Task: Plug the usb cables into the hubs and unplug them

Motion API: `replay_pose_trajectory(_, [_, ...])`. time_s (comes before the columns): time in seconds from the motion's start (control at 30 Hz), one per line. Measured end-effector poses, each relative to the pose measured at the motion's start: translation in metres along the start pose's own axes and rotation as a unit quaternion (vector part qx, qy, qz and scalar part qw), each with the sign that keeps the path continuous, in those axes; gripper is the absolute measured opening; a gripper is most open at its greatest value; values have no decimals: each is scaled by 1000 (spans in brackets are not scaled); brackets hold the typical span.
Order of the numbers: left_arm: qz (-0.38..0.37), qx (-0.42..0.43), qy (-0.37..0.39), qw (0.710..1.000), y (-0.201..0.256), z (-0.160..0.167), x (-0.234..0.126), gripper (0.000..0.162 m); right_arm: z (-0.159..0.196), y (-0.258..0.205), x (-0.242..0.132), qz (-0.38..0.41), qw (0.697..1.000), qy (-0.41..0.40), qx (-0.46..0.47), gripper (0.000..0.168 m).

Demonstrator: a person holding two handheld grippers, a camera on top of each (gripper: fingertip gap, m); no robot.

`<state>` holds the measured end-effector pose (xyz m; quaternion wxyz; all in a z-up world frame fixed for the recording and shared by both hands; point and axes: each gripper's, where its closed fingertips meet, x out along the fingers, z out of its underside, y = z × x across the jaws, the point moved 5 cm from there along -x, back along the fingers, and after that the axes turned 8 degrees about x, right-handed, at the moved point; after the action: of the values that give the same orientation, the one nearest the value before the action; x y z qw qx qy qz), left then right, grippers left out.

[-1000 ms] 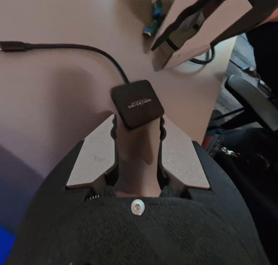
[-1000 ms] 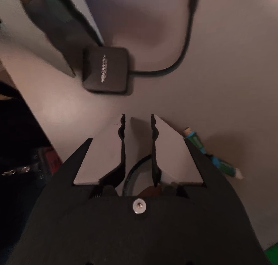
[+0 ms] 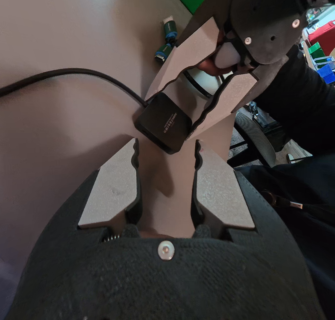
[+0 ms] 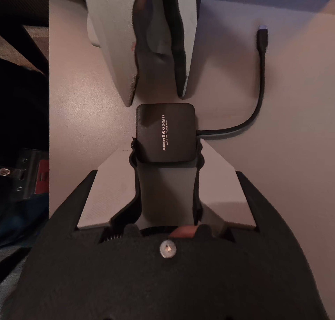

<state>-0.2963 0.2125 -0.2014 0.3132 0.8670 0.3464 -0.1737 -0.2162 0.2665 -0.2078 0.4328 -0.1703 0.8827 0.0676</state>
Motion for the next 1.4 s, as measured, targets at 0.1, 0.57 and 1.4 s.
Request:
replay_pose_trajectory(0.1, [-9, 1, 3, 1000, -2, -1, -1, 62, -6, -2, -10, 9, 999, 31, -12, 63])
replay_pose_trajectory(0.57, [192, -124, 150, 962, 9, -45, 17, 55, -38, -3, -82, 65, 980, 183, -49, 0])
replay_pose_trajectory(1.4, [104, -51, 130, 985, -4, -46, 18, 50, 42, 172, -48, 181, 929, -121, 300, 87])
